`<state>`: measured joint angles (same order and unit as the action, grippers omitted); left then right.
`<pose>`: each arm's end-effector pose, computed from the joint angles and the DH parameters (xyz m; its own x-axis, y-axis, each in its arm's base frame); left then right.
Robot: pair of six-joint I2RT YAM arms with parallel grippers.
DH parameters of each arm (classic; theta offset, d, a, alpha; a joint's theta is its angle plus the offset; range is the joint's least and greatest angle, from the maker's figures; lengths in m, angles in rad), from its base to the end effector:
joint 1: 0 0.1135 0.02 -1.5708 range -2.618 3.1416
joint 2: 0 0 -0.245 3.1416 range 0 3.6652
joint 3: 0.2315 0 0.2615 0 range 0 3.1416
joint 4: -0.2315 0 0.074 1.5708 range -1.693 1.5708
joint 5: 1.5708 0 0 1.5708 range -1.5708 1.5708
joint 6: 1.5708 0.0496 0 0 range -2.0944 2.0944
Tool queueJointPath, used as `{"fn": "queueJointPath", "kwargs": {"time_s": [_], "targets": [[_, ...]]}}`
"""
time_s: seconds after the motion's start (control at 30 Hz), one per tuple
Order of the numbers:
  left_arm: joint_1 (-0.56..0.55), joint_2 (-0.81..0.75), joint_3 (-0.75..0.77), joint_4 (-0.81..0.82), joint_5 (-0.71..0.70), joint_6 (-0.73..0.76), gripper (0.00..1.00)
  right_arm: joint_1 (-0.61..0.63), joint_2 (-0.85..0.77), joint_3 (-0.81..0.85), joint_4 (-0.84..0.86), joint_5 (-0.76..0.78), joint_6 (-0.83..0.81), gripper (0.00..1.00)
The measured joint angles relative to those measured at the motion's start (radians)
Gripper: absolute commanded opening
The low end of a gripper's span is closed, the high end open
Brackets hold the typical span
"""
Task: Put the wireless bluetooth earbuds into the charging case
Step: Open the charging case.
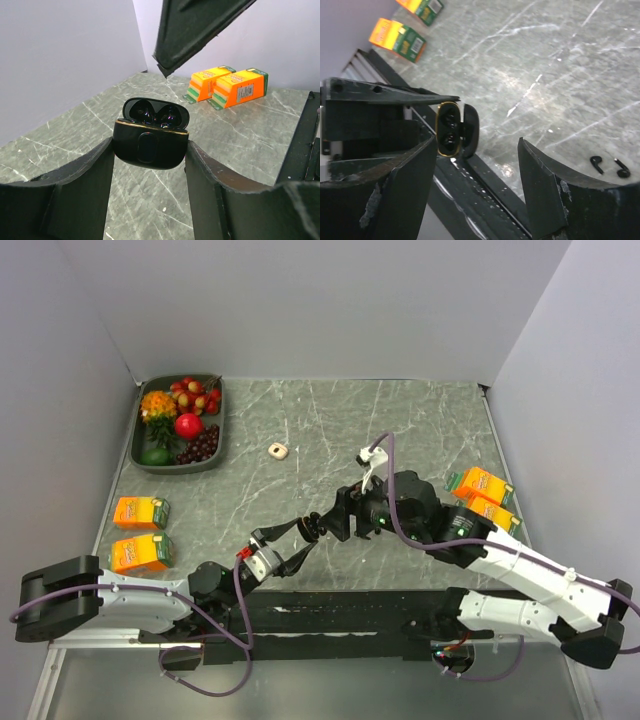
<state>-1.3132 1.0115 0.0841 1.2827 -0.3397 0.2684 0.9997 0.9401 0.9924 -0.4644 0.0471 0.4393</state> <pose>0.0679 -0.1930 0.1955 0.3061 -0.1805 -0.9347 0.7789 0.6121 0.1369 0.1316 0.2005 0.3351 -0.5435 -0.0599 -0.8373 -0.6474 0.6649 0.3726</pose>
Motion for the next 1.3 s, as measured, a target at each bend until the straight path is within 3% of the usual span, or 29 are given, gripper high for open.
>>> {"fn": "queueJointPath", "kwargs": {"time_s": [0.5, 0.8, 1.2, 1.3], "targets": [[-0.002, -0.010, 0.000, 0.003, 0.002, -0.001, 0.01, -0.127, 0.014, -0.091, 0.141, -0.278, 0.077, 0.65], [-0.004, -0.009, 0.000, 0.008, 0.006, -0.002, 0.01, -0.129, 0.060, -0.093, 0.195, -0.339, 0.092, 0.51], [-0.007, -0.021, 0.000, 0.008, 0.012, -0.003, 0.01, -0.158, 0.068, -0.137, 0.238, -0.380, 0.106, 0.24], [-0.007, -0.022, 0.000, 0.008, 0.012, -0.003, 0.01, -0.159, 0.069, -0.140, 0.246, -0.387, 0.111, 0.06]]}}
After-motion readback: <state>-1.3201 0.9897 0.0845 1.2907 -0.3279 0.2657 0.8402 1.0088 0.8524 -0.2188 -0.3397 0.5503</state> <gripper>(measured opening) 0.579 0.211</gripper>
